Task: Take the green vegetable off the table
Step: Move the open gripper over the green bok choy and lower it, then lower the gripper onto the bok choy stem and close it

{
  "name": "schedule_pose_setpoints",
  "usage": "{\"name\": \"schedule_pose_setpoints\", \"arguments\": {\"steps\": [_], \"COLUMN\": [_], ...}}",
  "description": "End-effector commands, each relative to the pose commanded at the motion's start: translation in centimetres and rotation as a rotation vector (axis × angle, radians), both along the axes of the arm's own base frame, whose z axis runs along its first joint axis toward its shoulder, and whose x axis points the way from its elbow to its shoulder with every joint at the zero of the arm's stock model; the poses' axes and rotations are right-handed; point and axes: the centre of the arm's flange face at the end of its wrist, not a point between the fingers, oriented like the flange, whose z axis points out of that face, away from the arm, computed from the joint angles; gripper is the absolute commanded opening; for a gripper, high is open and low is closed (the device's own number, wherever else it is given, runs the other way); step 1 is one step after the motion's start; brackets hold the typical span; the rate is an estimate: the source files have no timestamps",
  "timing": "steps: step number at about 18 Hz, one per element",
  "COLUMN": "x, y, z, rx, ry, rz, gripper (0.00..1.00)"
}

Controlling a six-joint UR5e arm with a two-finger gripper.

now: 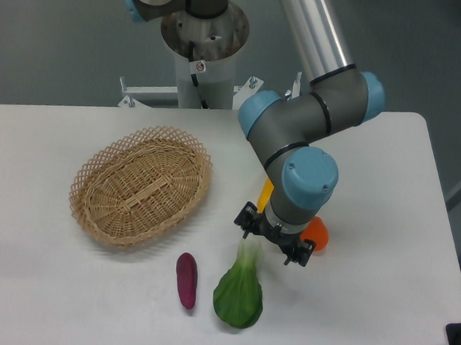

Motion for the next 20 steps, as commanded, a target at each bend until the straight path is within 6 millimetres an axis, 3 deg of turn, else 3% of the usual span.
{"name": "schedule_pose_setpoints", "arguments": {"steps": [20], "x": [3.5], "y": [0.7], "z": [-4.9], "rx": [-0.012], "ry": [0.039], "rz": [0.076], "gripper": [1.0]}}
